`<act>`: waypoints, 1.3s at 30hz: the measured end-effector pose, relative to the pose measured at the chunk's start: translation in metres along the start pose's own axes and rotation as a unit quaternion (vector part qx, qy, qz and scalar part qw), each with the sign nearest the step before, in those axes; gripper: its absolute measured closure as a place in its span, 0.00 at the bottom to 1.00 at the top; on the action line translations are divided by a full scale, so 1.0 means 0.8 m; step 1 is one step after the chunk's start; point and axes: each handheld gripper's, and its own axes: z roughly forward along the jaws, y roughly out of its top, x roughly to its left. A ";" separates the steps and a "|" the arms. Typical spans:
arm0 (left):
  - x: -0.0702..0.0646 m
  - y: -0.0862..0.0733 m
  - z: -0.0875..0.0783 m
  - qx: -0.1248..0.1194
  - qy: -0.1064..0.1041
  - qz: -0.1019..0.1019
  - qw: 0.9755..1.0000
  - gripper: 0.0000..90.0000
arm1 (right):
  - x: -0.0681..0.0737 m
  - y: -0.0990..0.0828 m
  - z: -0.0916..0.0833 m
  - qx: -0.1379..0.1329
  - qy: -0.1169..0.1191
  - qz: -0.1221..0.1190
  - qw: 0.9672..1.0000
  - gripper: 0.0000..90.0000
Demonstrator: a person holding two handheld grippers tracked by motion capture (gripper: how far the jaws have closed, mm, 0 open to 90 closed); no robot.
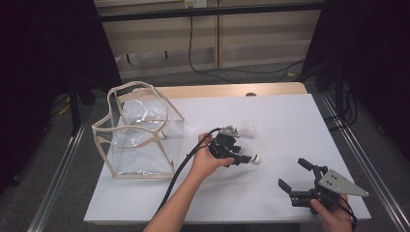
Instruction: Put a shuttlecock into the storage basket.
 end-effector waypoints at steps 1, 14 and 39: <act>0.000 0.000 0.001 -0.001 -0.002 0.001 1.000 0.58 | 0.000 0.000 0.000 0.000 0.000 0.001 1.000 0.03; 0.001 -0.006 0.015 -0.004 0.000 -0.027 1.000 0.68 | 0.000 0.000 0.000 0.000 0.000 0.000 1.000 0.03; -0.006 -0.011 0.017 -0.012 -0.007 -0.037 0.999 0.97 | 0.000 0.000 -0.002 -0.003 -0.001 0.003 1.000 0.03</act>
